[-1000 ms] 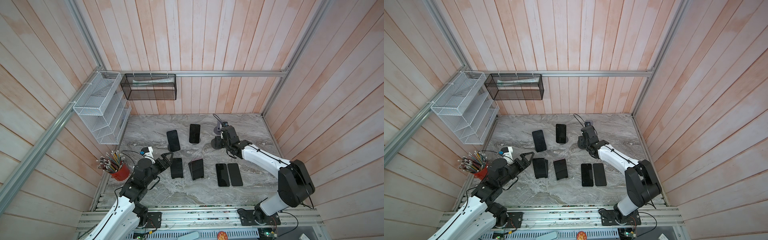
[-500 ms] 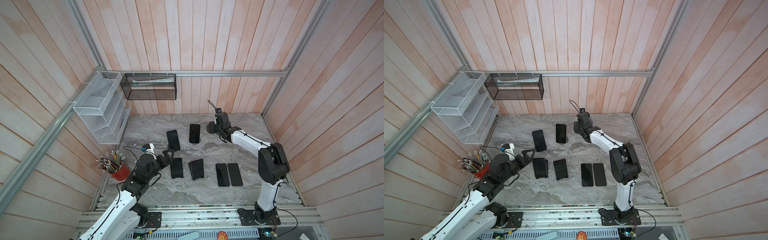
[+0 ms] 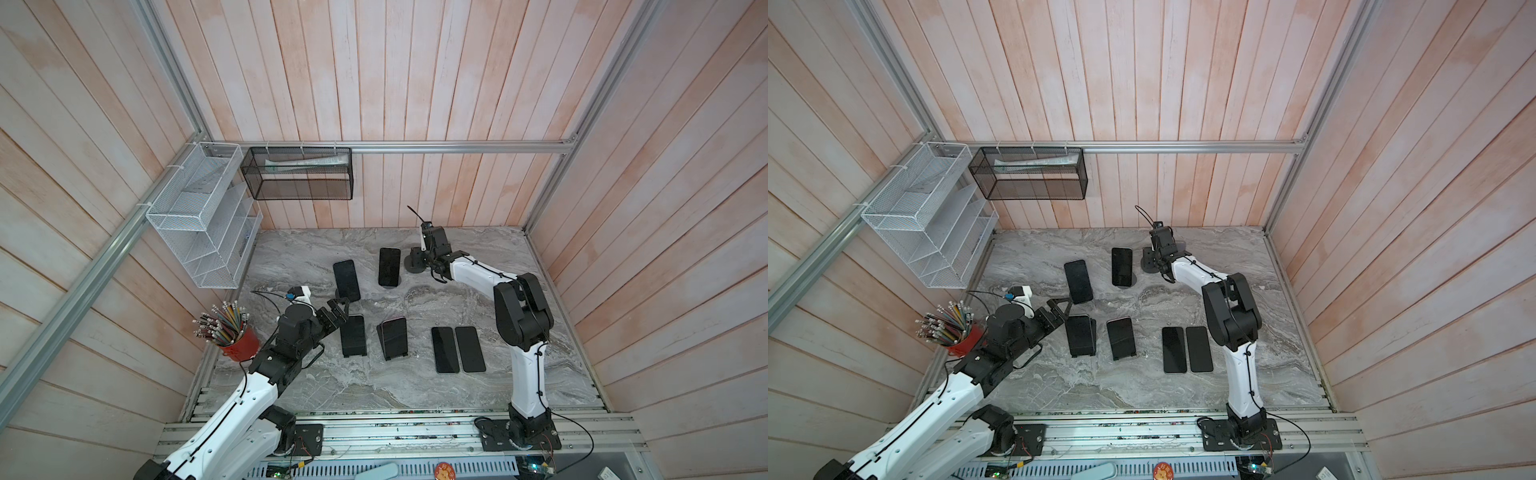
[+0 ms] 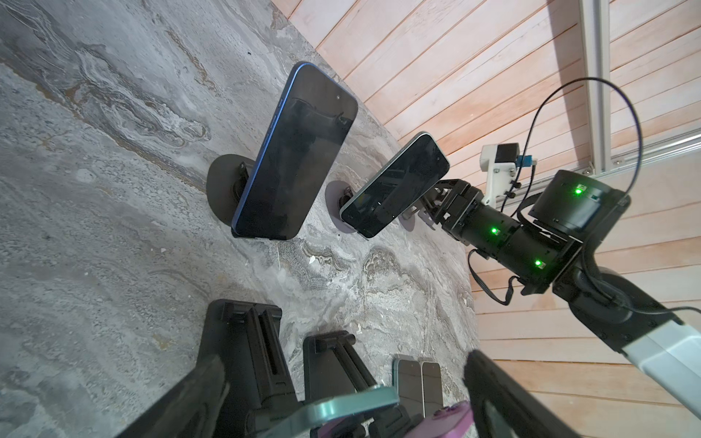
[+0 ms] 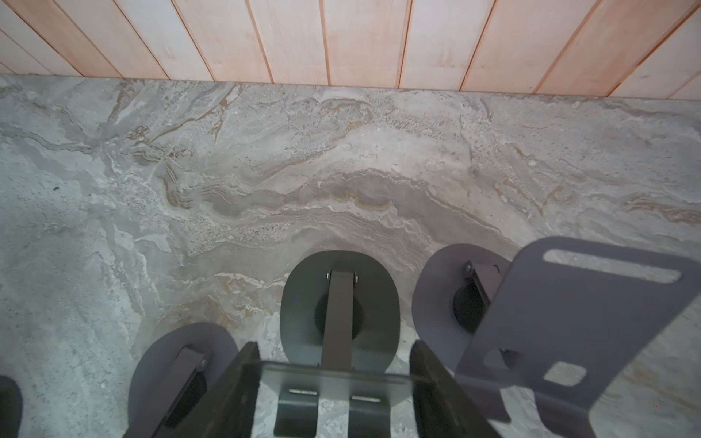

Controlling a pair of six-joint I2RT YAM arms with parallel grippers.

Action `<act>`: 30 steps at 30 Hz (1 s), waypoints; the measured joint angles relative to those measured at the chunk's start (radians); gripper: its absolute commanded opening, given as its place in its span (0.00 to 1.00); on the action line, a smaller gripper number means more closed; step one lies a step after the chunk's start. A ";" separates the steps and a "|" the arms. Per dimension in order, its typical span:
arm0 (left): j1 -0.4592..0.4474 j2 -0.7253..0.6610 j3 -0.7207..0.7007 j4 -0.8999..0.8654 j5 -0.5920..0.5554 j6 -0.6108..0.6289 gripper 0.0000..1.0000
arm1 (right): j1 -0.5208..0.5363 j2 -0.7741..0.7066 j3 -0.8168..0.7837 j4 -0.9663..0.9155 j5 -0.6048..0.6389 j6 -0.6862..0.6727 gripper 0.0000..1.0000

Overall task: Remove the phone from the phone stand
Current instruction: Place the phone stand at the top-center of the table.

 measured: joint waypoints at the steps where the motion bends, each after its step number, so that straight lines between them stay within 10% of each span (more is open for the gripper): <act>1: 0.000 0.002 0.000 0.006 0.000 0.000 1.00 | 0.000 0.002 0.004 0.002 0.000 0.000 0.54; 15: 0.000 0.003 0.093 0.001 0.053 0.051 1.00 | 0.007 -0.090 -0.042 -0.039 -0.012 0.025 0.80; 30: 0.000 -0.162 0.150 -0.025 0.059 0.178 1.00 | 0.127 -0.815 -0.650 0.090 0.024 0.155 0.86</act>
